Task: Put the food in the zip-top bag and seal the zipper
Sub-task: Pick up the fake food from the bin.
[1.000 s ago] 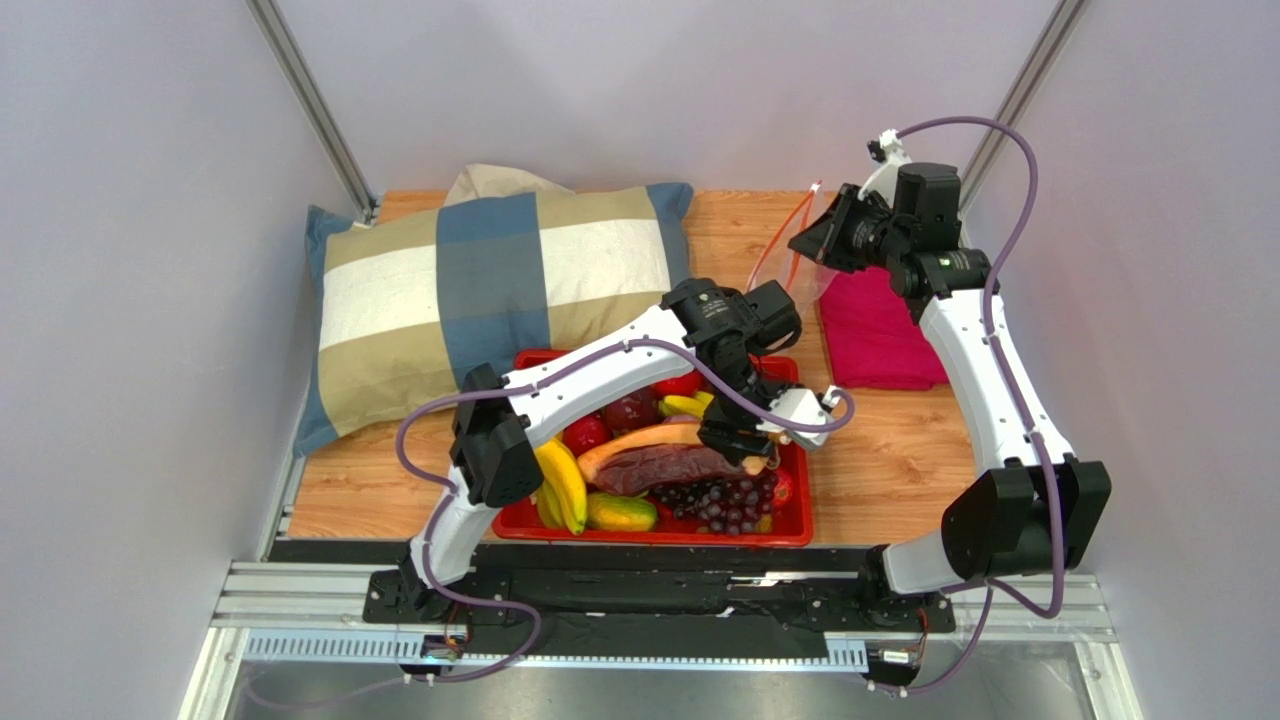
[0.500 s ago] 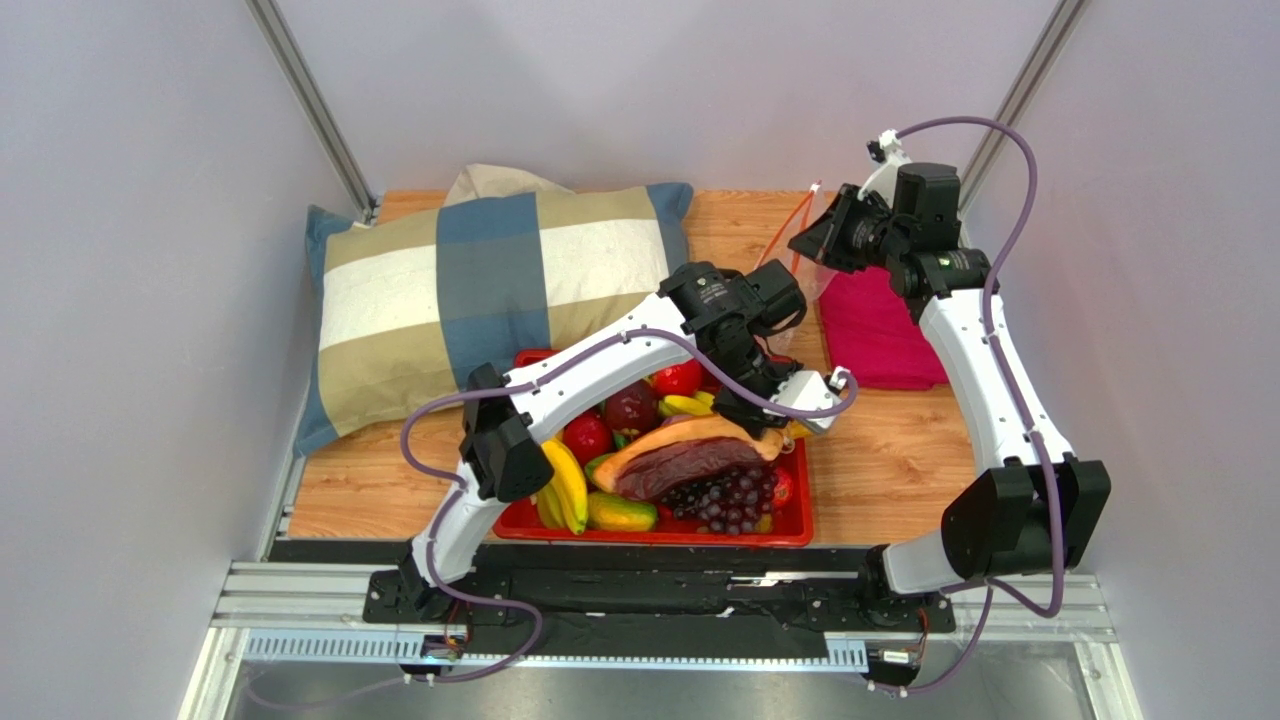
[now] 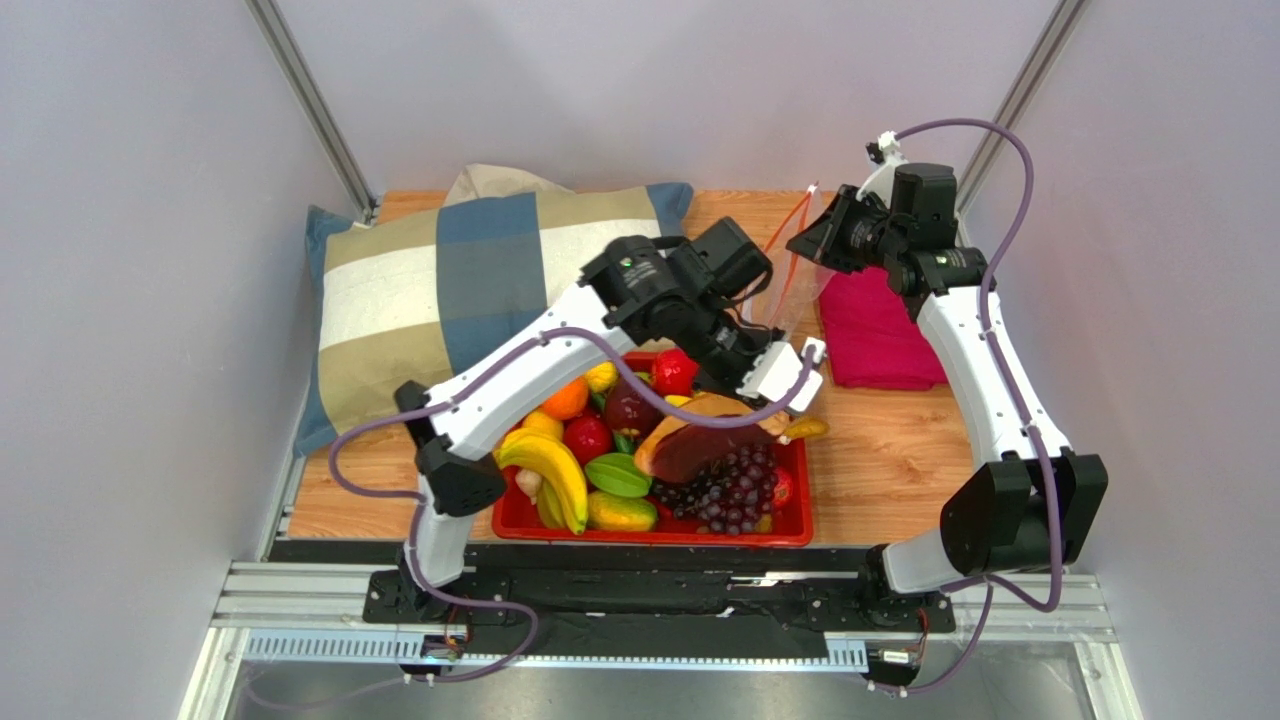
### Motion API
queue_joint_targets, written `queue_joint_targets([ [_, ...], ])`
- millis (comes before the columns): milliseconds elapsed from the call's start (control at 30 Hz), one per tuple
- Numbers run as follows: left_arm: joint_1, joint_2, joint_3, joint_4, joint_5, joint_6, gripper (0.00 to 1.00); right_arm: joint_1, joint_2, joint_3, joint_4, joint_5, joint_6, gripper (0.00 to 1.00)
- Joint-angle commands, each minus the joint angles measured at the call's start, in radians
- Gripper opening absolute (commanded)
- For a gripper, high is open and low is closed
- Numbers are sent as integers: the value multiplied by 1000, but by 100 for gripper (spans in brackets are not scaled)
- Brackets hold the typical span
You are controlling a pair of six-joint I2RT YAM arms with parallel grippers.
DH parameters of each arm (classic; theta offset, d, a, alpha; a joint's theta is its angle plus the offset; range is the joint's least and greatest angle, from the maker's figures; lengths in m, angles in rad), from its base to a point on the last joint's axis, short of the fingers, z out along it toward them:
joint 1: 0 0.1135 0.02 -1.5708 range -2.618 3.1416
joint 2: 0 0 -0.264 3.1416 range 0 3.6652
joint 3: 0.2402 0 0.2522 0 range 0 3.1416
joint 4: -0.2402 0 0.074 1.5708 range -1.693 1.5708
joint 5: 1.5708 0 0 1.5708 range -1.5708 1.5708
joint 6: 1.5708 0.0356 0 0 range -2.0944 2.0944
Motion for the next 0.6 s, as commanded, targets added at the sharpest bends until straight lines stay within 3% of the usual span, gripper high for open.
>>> queue_joint_targets([
  [0, -4, -147, 35, -319, 25, -30, 0, 4, 0, 37, 38, -9, 16, 0],
  [233, 28, -244, 75, -296, -23, -192, 0, 3, 0, 54, 28, -14, 31, 0],
  [333, 116, -302, 106, -218, -14, -338, 0, 4, -10, 52, 32, -14, 37, 0],
  [433, 241, -376, 51, -14, 11, -594, 0, 7, -15, 51, 31, -6, 56, 0],
  [467, 266, -396, 26, 126, -86, -777, 0, 7, -21, 49, 29, 9, 72, 0],
  [567, 294, -470, -69, 360, -361, -997, 0, 19, -38, 43, 26, 40, 103, 0],
])
